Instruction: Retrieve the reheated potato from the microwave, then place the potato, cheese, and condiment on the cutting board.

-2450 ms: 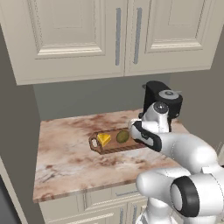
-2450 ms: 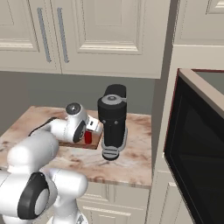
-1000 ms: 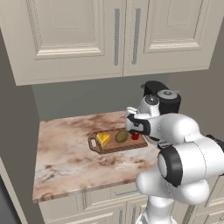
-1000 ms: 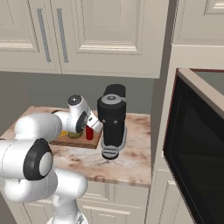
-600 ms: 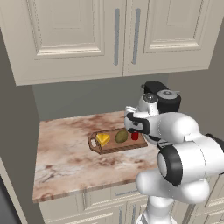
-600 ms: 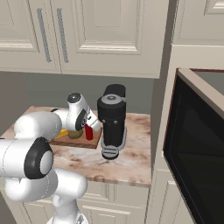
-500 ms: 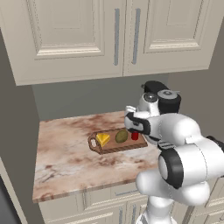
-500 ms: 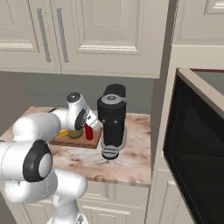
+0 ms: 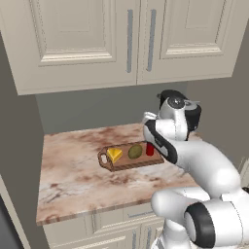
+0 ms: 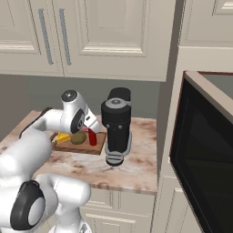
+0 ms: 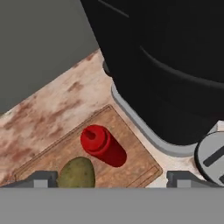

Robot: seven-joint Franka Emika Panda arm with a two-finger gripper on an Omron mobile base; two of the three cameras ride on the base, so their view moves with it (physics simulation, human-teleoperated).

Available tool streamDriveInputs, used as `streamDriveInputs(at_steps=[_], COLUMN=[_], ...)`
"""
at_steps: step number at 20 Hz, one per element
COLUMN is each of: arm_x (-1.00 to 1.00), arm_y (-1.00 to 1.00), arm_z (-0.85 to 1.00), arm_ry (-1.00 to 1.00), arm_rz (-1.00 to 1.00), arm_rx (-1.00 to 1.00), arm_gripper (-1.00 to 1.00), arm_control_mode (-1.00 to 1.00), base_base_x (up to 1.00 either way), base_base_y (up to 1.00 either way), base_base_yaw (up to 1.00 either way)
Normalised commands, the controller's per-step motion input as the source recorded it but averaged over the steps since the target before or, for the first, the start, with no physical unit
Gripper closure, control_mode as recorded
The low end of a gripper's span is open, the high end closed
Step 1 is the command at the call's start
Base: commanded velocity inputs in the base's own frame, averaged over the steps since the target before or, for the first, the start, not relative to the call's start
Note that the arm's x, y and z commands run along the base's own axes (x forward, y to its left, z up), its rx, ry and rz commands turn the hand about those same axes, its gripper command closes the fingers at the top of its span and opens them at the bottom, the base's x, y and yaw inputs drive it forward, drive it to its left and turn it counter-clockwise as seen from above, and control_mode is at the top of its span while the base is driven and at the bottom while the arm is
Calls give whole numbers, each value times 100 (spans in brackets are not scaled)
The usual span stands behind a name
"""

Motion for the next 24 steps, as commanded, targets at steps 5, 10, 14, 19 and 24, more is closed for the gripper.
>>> streamDriveInputs(at_steps=[5, 10, 14, 19, 24], arm_x=[-94, -100, -91, -78, -55], arm_y=[20, 29, 34, 43, 44], arm_z=[47, 47, 57, 52, 44], arm_ry=[0, 0, 0, 0, 0], arm_rz=[10, 13, 17, 18, 16], arm_rx=[0, 0, 0, 0, 0], arm_gripper=[-100, -100, -100, -100, -100], arm_control_mode=[-100, -100, -100, -100, -100], base_base_x=[0, 0, 0, 0, 0], base_base_y=[0, 0, 0, 0, 0], base_base_yaw=[0, 0, 0, 0, 0])
